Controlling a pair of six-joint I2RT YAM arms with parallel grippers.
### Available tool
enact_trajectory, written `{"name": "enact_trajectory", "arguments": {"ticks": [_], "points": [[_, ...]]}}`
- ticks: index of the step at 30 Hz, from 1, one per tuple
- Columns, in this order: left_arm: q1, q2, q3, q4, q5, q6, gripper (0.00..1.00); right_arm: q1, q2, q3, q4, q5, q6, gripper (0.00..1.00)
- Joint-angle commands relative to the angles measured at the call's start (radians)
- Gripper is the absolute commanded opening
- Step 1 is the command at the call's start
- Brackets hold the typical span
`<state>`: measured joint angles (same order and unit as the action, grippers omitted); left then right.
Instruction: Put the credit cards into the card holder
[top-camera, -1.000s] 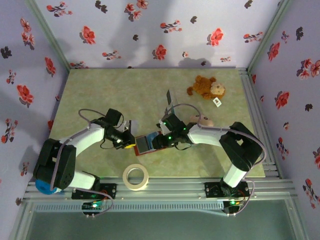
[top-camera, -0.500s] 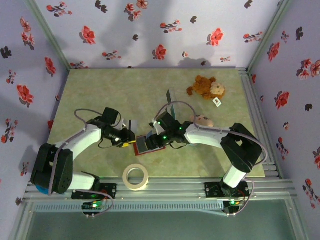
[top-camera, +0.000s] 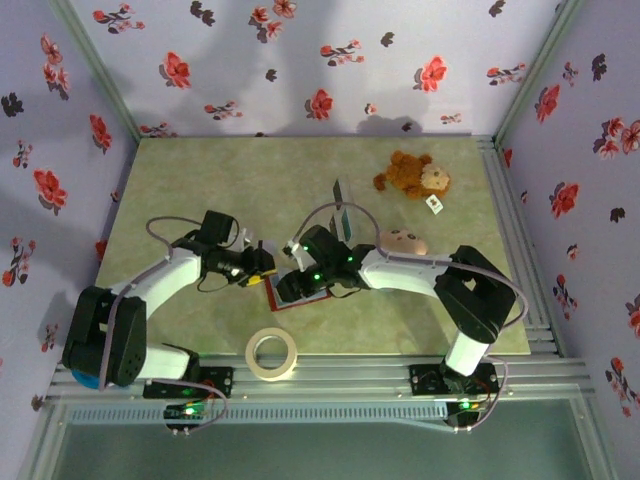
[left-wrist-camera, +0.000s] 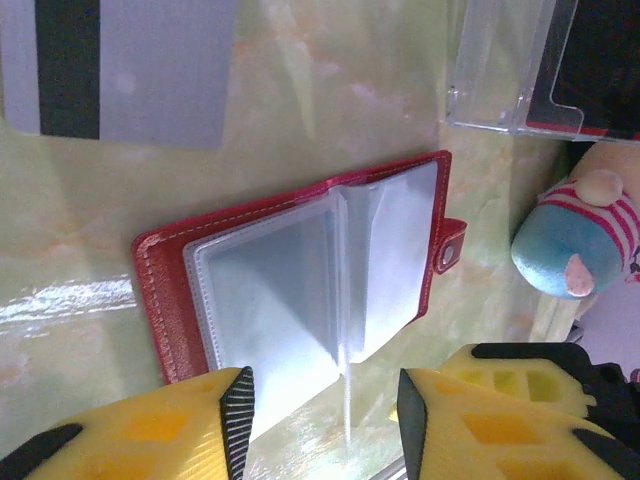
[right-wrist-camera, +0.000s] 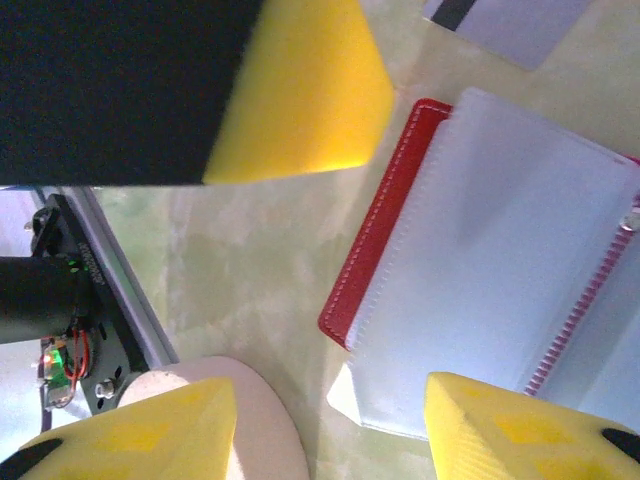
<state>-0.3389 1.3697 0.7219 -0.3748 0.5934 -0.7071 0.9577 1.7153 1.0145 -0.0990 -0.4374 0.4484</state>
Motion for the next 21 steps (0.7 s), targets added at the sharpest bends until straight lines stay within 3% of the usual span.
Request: {"name": "enact_trajectory", "arguments": {"ticks": [1,4,7,11,14,21], "points": [[0.010,0.042,-0.018,0.064,0.052,-0.019,0.44,-0.001,0.009,0.015,-0.054,0.077,-0.028,0.50],[0.010,0.082,-0.017,0.073,0.072,-0.017,0.39,0.002,0.015,0.023,-0.101,0.129,-0.031,0.50],[0.010,0.091,-0.025,0.089,0.071,-0.012,0.31,0.029,0.014,0.036,-0.132,0.214,-0.032,0.57],[0.009,0.107,-0.018,0.105,0.101,-0.018,0.26,0.062,-0.054,-0.006,-0.086,0.331,-0.018,0.60],[0.003,0.108,-0.013,0.128,0.115,-0.025,0.26,0.064,-0.146,-0.067,-0.056,0.415,-0.018,0.63],[-0.058,0.146,0.049,0.155,0.113,-0.035,0.39,0.011,-0.301,-0.088,-0.168,0.596,-0.064,0.69]]}}
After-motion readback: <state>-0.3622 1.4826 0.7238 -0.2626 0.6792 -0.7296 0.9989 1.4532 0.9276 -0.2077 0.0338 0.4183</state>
